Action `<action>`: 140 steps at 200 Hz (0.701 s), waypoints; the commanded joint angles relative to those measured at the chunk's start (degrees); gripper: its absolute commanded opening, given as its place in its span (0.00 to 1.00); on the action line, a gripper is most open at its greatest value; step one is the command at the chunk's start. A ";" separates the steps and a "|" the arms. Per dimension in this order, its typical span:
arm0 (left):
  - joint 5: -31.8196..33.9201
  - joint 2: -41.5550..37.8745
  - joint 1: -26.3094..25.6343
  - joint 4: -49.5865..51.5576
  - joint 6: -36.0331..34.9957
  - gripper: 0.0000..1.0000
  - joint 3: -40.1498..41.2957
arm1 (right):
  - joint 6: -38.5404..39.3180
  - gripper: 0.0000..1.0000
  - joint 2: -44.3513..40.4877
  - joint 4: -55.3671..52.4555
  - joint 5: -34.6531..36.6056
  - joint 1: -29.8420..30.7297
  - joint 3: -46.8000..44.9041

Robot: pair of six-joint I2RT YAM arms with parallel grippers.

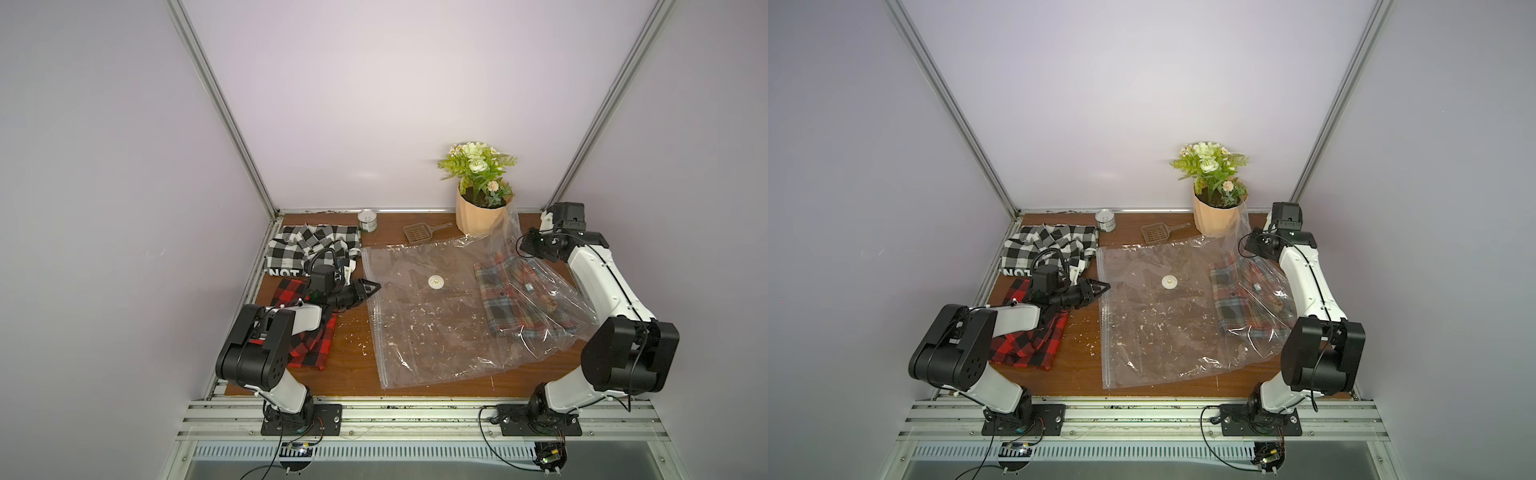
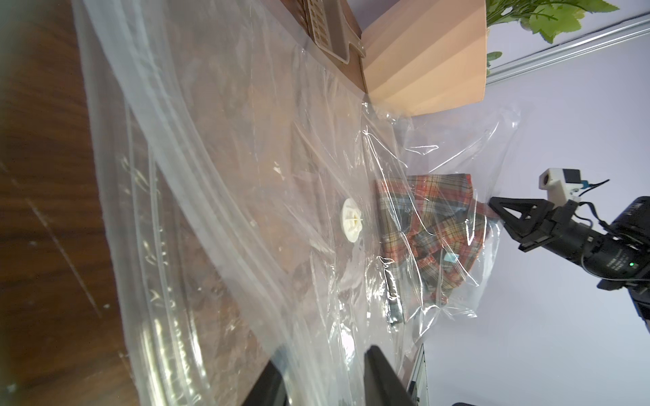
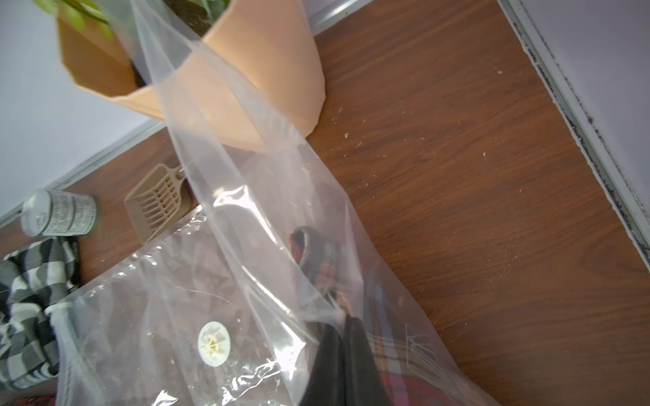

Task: Take the shirt out of the vacuum bag
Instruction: Adjust the vacuum bag at the center of the board.

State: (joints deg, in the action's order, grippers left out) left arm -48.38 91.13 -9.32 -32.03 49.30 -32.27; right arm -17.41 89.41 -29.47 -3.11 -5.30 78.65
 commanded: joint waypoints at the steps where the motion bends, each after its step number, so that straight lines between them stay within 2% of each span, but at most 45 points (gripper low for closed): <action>1: -0.22 0.80 -0.54 -0.50 -0.96 0.37 -0.14 | -1.05 0.00 -0.65 4.61 0.68 -1.36 -3.05; 42: -0.22 1.13 -0.61 -0.32 -1.13 0.37 0.01 | -1.39 0.00 1.40 8.73 -1.28 -2.36 -6.89; 53: -0.22 1.06 -0.61 -0.31 -1.12 0.37 0.02 | -1.26 0.03 1.96 8.73 -0.83 -2.51 -7.11; 61: -0.22 1.13 -0.60 -0.26 -1.22 0.37 0.02 | -1.22 0.08 2.10 8.64 -0.82 -2.65 -7.11; 78: -0.22 1.34 -0.61 -0.22 -1.22 0.38 -0.12 | -0.93 0.27 1.93 8.99 -1.15 -2.79 -7.37; 96: -0.30 1.68 -0.60 -0.35 -1.20 0.38 -0.16 | -0.66 0.36 1.43 9.26 -1.03 -2.79 -7.46; 140: -0.40 1.94 -0.61 -0.58 -1.13 0.38 -0.16 | -0.35 0.34 1.22 9.35 -0.60 -2.84 -6.78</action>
State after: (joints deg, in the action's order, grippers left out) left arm -48.38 92.44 -9.32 -31.97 48.88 -32.27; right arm -18.22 91.61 -19.90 -3.31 -8.01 71.44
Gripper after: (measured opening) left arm 0.379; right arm 0.349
